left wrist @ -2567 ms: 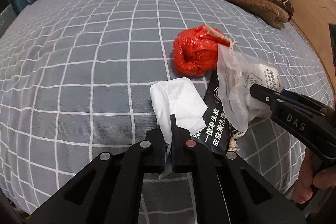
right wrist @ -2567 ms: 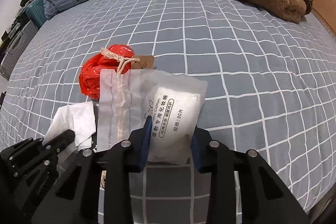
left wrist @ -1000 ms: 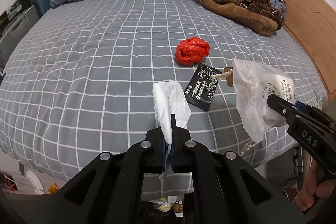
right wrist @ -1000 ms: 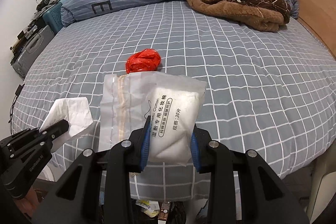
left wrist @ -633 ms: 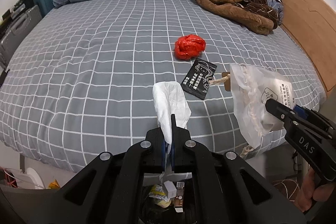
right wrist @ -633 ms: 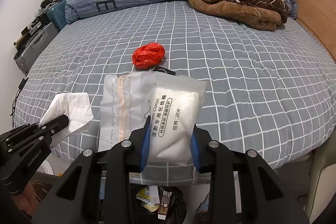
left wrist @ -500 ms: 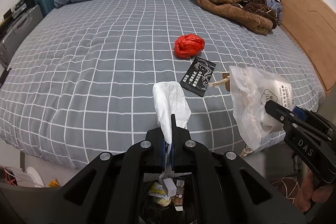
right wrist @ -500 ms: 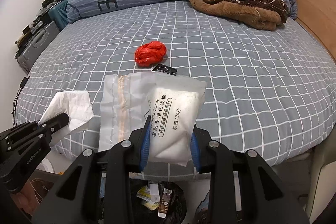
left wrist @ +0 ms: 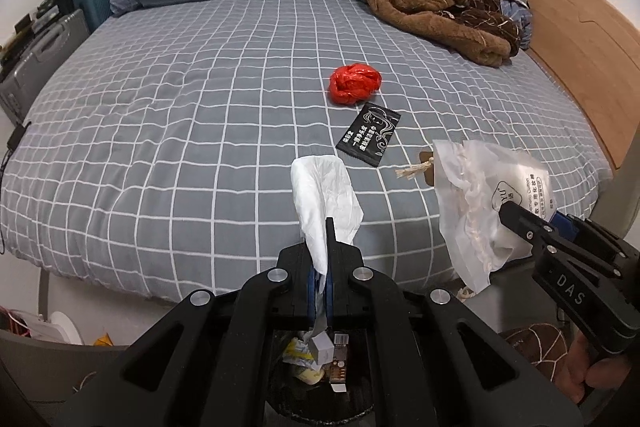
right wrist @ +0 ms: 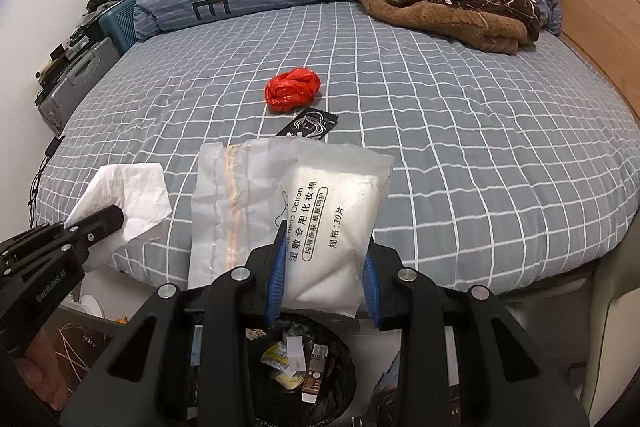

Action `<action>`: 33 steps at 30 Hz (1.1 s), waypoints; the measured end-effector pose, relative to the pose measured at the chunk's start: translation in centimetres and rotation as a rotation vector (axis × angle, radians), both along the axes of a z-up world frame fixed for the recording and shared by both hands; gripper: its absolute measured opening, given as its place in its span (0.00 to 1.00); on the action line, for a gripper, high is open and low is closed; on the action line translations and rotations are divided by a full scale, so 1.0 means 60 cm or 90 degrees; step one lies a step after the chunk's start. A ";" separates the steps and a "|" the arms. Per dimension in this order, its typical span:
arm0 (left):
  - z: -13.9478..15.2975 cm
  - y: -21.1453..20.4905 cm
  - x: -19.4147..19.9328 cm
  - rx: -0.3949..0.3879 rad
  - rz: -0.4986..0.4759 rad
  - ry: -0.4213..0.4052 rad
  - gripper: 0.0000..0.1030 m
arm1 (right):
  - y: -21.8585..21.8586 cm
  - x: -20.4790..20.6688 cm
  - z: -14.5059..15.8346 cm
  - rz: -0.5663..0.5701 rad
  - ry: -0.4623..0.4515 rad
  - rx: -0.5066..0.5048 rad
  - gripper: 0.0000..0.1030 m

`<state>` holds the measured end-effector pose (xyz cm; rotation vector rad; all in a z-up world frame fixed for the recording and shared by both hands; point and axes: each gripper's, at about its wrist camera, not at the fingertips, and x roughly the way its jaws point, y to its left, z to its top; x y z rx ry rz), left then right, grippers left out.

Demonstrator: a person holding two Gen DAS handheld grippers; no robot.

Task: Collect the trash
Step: 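Carry the white tissue and clear cotton-pad bag off the bed over the bin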

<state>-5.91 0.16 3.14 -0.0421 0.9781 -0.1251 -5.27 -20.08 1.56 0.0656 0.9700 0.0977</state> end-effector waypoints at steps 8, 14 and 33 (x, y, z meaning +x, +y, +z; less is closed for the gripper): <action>0.003 0.000 -0.041 -0.004 -0.003 -0.003 0.02 | 0.000 -0.043 -0.007 0.000 0.007 0.000 0.30; -0.009 0.006 -0.070 -0.004 0.004 0.001 0.02 | -0.001 -0.072 -0.020 0.000 0.015 0.002 0.30; -0.083 0.012 -0.157 0.001 -0.006 0.046 0.02 | 0.009 -0.155 -0.089 0.008 0.069 -0.008 0.30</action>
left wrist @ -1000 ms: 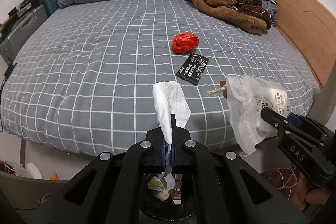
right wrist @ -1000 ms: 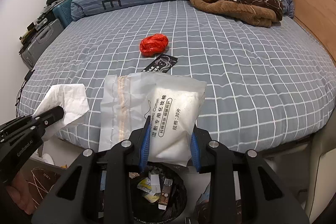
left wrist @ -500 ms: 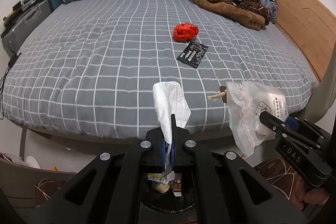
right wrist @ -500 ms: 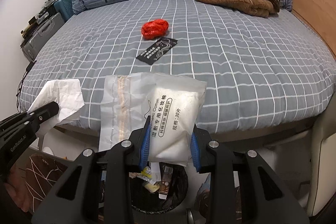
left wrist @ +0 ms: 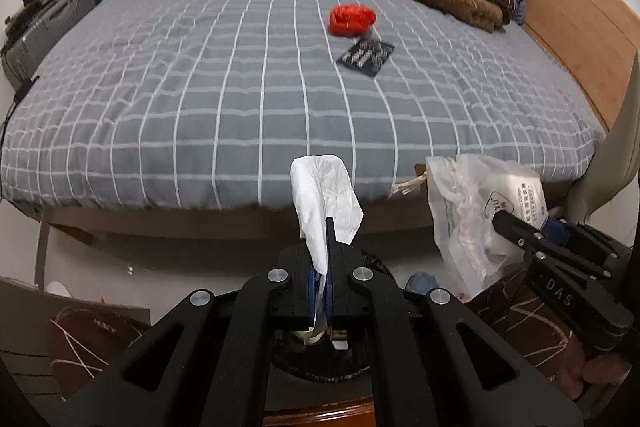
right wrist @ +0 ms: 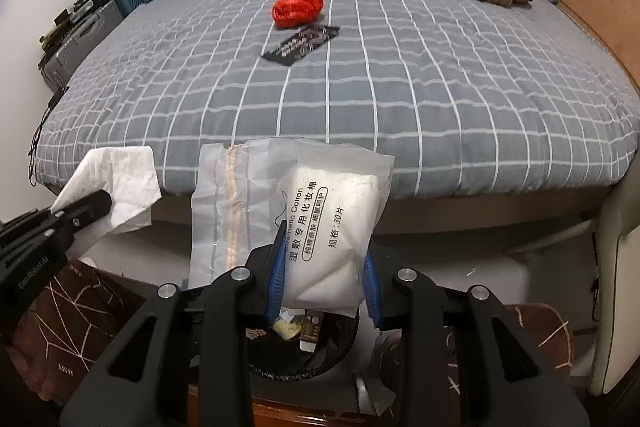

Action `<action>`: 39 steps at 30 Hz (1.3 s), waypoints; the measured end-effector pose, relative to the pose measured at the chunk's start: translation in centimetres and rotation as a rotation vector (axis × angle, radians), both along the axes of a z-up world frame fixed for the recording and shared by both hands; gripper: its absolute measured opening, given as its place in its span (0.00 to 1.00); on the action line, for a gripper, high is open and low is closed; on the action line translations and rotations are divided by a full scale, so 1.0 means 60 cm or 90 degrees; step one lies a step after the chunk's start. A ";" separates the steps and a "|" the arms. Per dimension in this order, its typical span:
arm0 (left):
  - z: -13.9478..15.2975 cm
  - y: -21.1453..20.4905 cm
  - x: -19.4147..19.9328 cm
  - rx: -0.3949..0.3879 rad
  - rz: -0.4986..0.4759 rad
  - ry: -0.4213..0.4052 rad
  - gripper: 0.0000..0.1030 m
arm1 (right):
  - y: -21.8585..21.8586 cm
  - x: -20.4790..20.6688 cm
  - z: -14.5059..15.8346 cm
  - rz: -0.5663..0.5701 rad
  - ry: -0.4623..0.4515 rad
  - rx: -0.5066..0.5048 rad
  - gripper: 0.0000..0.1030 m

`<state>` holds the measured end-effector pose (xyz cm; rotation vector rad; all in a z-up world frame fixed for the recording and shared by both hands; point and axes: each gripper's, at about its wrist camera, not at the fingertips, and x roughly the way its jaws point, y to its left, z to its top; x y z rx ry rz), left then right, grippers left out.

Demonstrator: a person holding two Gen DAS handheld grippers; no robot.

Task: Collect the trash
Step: 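Carry the white tissue and clear cotton-pad bag off the bed over the bin, then open the left tool to drop the white tissue into the bin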

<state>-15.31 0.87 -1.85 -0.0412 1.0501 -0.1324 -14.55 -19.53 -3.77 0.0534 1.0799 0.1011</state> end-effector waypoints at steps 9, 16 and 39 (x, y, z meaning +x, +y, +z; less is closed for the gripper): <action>-0.068 0.006 -0.016 0.013 -0.002 0.042 0.02 | 0.004 -0.020 -0.057 0.003 0.044 -0.010 0.30; -0.117 0.003 -0.022 0.020 -0.003 0.073 0.02 | 0.005 -0.023 -0.103 -0.003 0.076 -0.018 0.30; -0.254 -0.032 0.005 0.032 -0.025 0.167 0.03 | -0.011 -0.004 -0.212 -0.024 0.156 -0.035 0.30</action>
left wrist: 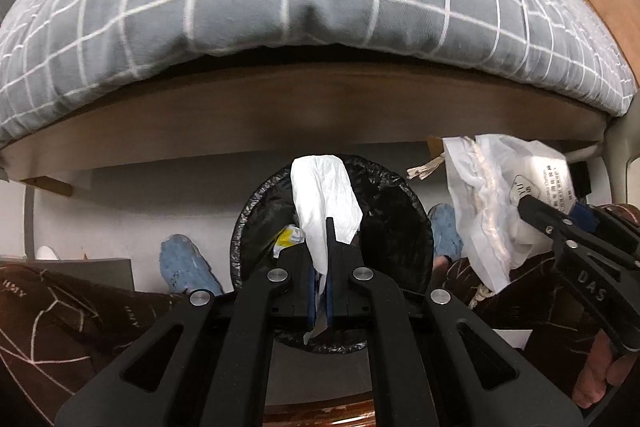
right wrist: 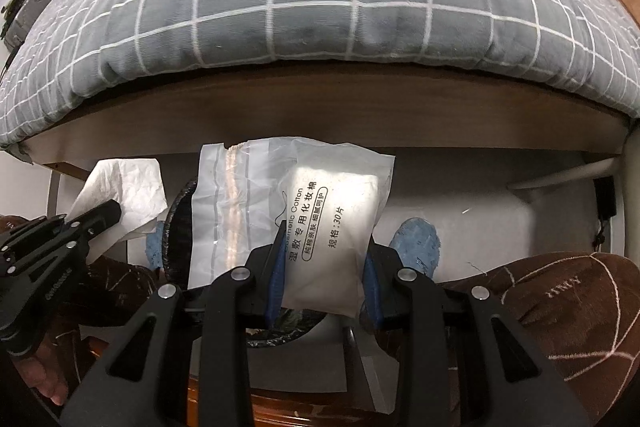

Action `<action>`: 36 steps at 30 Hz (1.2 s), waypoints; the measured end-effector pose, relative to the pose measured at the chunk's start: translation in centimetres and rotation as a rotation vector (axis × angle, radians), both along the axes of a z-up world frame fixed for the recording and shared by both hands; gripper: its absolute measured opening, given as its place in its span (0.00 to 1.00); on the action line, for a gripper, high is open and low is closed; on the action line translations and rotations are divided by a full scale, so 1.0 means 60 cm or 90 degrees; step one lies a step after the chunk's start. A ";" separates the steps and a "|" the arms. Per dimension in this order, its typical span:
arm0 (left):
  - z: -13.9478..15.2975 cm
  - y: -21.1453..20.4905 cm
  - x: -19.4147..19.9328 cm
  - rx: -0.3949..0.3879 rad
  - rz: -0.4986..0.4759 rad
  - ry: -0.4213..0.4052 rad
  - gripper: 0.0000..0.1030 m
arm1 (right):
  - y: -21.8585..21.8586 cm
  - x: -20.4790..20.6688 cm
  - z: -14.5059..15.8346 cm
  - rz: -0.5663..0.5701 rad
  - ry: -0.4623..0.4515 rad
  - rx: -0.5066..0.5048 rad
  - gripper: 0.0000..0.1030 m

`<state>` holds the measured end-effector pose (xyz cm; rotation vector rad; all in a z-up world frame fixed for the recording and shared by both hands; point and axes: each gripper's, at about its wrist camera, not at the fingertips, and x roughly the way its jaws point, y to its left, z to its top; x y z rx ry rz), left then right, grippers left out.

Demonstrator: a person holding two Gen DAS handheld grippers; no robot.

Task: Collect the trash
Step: 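Open the left tool to drop the white tissue into the bin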

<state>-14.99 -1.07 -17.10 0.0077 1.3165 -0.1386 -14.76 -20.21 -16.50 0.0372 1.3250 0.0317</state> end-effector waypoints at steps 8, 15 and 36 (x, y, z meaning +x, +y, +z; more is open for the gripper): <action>-0.043 -0.032 0.014 -0.005 -0.029 0.030 0.03 | 0.004 0.012 -0.010 -0.020 0.005 -0.013 0.30; -0.061 -0.050 0.009 0.003 -0.040 0.032 0.15 | 0.008 0.014 -0.013 -0.028 0.010 -0.010 0.30; -0.047 -0.013 0.004 -0.004 -0.006 0.004 0.86 | 0.001 0.011 -0.020 -0.014 0.007 0.001 0.30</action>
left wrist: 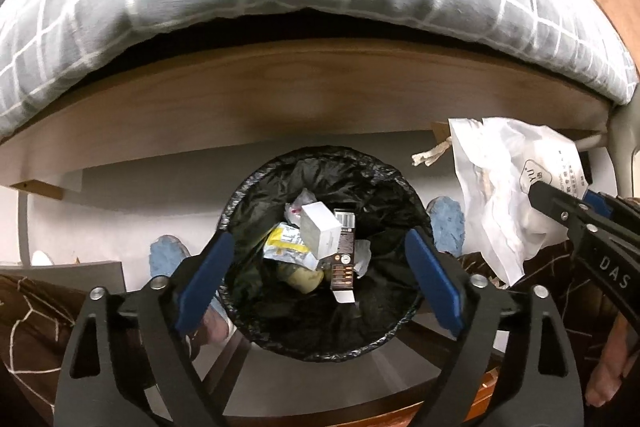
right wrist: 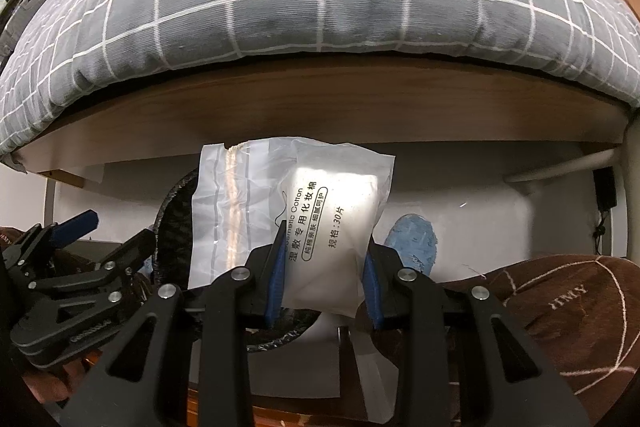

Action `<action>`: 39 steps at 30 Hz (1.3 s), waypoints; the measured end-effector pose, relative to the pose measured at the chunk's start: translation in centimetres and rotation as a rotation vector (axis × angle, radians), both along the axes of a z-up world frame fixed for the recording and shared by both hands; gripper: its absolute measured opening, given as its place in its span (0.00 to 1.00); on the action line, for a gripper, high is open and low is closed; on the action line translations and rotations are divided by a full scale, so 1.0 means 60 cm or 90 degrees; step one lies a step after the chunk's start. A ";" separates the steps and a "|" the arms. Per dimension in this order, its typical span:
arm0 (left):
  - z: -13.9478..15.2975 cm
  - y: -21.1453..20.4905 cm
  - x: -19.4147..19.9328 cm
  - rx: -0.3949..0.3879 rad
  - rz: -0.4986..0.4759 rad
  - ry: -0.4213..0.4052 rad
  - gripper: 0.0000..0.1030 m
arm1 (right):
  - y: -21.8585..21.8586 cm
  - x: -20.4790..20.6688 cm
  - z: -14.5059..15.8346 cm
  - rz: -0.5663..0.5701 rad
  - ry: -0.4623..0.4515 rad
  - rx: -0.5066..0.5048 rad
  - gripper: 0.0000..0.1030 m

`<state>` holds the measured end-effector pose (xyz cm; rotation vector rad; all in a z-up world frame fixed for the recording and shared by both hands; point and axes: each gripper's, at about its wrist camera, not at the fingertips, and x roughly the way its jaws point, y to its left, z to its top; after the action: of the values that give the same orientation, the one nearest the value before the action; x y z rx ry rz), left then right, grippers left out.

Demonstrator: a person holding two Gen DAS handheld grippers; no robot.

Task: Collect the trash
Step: 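Open the left tool to drop the white tissue into the bin, then open the right tool to drop the clear cotton-pad bag into the bin, then raise both tools from the bin toward the black packet and red bag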

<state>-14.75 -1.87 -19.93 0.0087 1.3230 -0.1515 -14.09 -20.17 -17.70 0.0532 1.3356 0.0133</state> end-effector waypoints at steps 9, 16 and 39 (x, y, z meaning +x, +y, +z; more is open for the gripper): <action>0.043 0.060 -0.004 0.025 0.022 -0.044 0.94 | 0.042 0.009 0.001 0.031 0.000 0.012 0.30; 0.057 0.120 -0.006 0.026 0.056 -0.049 0.94 | 0.088 0.016 -0.012 0.063 0.010 0.015 0.31; 0.069 0.193 -0.011 0.017 0.101 -0.048 0.94 | 0.178 0.017 -0.051 0.107 0.036 -0.006 0.62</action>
<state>-15.42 9.69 -15.79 -0.0673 1.2449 0.0019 -13.08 -9.51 -20.73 -0.0674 1.3939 0.1487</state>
